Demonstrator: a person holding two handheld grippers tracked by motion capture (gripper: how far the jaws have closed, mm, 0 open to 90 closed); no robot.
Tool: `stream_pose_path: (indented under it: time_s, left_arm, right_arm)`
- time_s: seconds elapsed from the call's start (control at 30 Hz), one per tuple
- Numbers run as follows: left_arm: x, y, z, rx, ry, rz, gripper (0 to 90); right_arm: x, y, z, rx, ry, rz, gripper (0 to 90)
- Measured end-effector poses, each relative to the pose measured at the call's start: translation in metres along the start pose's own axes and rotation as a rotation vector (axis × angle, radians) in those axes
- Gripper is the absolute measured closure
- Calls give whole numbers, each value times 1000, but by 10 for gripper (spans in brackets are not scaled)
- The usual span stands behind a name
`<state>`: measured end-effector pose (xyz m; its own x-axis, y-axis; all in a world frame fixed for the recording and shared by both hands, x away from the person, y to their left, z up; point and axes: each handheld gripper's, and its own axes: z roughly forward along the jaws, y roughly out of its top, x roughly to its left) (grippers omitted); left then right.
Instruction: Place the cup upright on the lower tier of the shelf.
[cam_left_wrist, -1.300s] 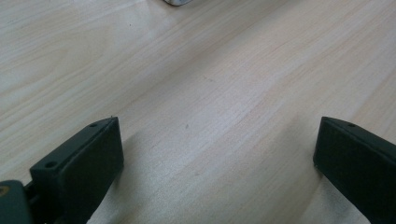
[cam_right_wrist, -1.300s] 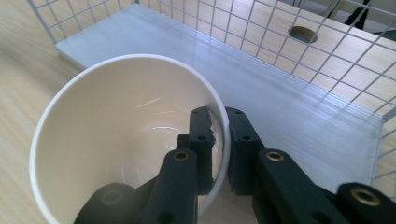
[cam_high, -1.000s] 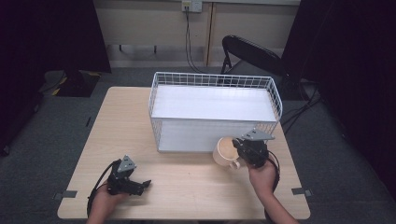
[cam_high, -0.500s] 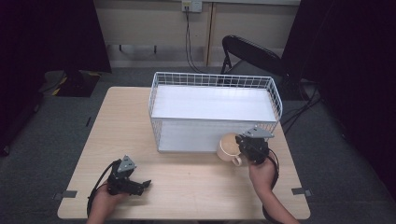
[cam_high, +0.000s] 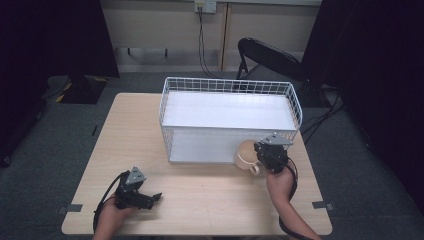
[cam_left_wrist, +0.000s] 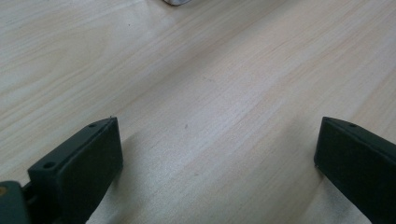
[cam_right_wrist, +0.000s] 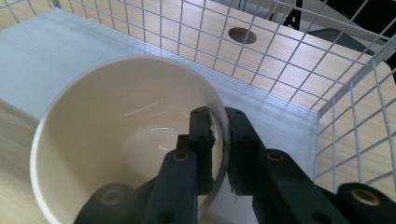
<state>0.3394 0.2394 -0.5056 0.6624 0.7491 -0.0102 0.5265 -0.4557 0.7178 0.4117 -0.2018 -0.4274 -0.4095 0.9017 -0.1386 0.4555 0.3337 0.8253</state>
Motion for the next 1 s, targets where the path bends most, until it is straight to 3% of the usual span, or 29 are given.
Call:
stream_pose_path:
  time_s: [0.77, 1.0]
  left_arm:
    - [0, 0, 0, 0, 0, 0, 5]
    - [0, 0, 0, 0, 0, 0, 5]
  right_arm:
    - [-4, 6, 7, -35, -14, 49, 804]
    - [-6, 9, 5, -36, -10, 65, 677]
